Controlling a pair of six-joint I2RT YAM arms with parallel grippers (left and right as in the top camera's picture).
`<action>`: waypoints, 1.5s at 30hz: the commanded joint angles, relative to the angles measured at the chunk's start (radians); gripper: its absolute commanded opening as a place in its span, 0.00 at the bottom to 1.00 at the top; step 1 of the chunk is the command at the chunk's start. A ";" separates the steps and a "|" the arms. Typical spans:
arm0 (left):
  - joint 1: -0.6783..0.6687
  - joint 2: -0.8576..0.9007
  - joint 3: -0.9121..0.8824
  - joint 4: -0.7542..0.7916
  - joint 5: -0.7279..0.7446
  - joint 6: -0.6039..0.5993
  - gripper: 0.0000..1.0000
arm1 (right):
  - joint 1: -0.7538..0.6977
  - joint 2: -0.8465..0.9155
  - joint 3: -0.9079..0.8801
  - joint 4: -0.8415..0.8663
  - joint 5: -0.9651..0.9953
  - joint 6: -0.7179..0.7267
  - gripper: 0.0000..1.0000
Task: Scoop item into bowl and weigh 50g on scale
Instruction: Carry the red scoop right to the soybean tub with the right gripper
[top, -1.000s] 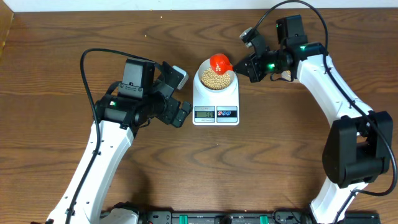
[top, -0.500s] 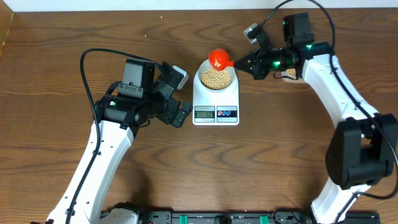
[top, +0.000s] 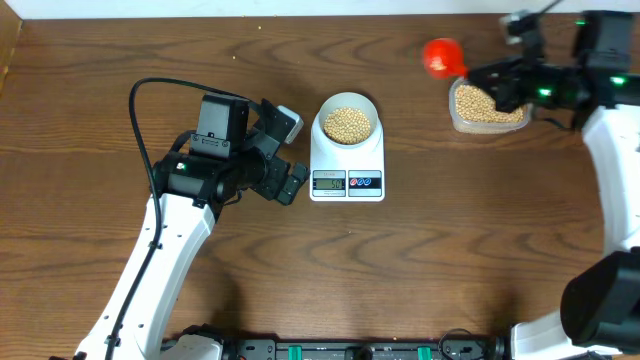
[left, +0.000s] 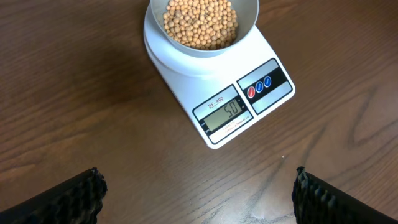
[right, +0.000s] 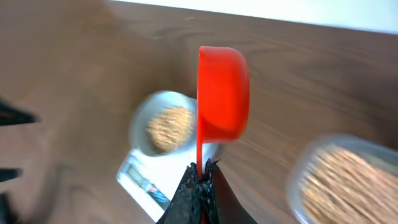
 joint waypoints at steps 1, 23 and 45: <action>0.003 0.007 0.013 -0.003 0.012 0.016 0.98 | -0.039 -0.010 0.013 -0.057 0.323 0.003 0.01; 0.003 0.007 0.013 -0.003 0.012 0.017 0.98 | 0.186 -0.009 0.013 -0.097 1.107 0.006 0.02; 0.003 0.007 0.013 -0.003 0.012 0.016 0.98 | 0.153 0.001 -0.022 -0.041 0.781 0.532 0.01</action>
